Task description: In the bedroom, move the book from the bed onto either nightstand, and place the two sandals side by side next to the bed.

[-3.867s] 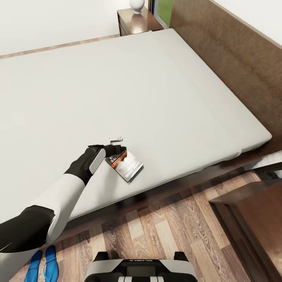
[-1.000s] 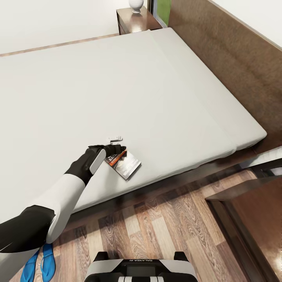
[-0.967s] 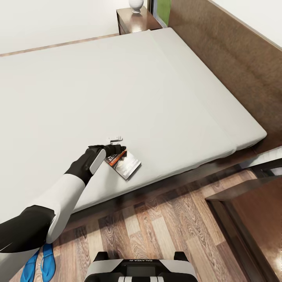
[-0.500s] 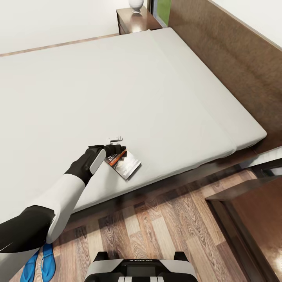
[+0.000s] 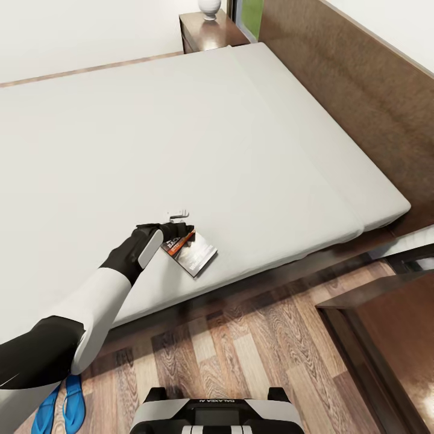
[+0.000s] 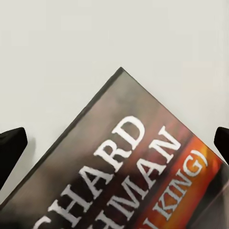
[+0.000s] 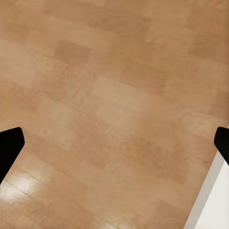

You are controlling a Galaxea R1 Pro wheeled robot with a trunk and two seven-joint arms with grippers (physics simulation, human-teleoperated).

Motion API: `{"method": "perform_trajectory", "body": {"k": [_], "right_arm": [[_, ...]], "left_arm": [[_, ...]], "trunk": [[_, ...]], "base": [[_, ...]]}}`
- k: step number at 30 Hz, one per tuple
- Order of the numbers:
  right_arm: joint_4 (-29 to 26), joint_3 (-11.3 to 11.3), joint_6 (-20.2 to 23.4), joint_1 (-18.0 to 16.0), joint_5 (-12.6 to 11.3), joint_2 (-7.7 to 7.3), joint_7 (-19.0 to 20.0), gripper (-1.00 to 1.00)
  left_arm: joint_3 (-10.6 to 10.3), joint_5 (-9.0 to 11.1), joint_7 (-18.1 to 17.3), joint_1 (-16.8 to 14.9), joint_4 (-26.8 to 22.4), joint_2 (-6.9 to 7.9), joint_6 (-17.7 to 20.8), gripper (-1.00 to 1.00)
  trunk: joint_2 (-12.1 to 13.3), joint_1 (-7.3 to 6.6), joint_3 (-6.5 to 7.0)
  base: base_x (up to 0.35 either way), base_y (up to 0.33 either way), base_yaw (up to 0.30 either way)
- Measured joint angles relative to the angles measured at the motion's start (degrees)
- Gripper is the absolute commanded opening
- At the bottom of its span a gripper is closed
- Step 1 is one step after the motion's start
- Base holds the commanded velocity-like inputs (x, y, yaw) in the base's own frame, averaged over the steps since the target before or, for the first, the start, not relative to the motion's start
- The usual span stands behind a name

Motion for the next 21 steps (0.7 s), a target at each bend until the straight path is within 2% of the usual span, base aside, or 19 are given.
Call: {"method": "perform_trajectory", "body": {"k": [21], "right_arm": [[0.00, 0.01, 0.00, 0.00, 0.00, 0.00, -0.01, 1.00]], "left_arm": [[-0.01, 0.22, -0.16, 0.00, 0.01, 0.02, -0.15, 1.00]], "trunk": [[0.00, 0.02, 0.00]], "base": [[-0.016, 0.000, 0.000]]}}
